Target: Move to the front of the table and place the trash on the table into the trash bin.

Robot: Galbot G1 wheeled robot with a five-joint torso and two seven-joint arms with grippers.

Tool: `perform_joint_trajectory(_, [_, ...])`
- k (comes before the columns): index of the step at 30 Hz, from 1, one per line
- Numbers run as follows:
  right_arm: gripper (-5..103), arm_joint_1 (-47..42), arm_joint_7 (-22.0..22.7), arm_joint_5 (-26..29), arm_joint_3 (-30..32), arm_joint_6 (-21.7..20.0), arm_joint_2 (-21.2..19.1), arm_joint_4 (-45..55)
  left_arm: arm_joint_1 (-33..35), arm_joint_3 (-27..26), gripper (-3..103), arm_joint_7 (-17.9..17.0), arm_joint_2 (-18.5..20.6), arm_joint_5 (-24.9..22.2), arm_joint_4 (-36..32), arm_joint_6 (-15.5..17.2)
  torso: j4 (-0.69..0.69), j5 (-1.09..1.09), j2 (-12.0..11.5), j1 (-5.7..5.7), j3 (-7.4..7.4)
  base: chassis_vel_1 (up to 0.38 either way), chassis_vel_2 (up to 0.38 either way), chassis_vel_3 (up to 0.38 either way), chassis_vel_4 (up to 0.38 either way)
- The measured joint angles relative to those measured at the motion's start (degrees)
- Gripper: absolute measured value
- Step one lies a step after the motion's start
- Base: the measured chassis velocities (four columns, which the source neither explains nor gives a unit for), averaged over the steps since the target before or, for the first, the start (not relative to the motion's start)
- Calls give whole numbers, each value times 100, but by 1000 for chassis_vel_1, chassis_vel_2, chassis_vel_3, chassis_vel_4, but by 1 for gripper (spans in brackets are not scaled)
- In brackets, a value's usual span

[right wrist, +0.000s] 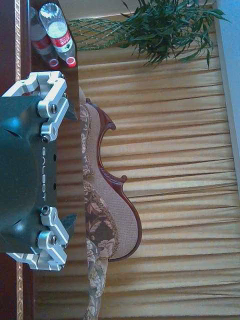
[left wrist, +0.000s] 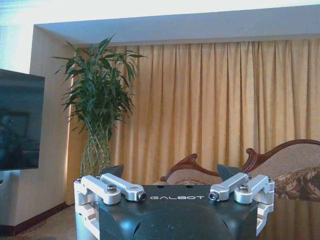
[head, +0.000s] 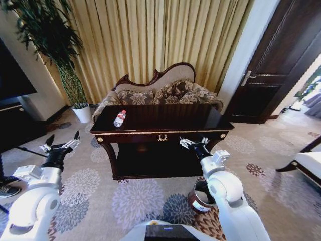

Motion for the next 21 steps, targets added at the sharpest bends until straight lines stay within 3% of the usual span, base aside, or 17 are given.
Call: perform_joint_trajectory(21, [100, -42, 0, -227, 8, 253, 31, -140, 73, -13, 100, 32, -101, 23, 39, -145, 0, 0, 0, 0, 0, -122, 132, 127, -131])
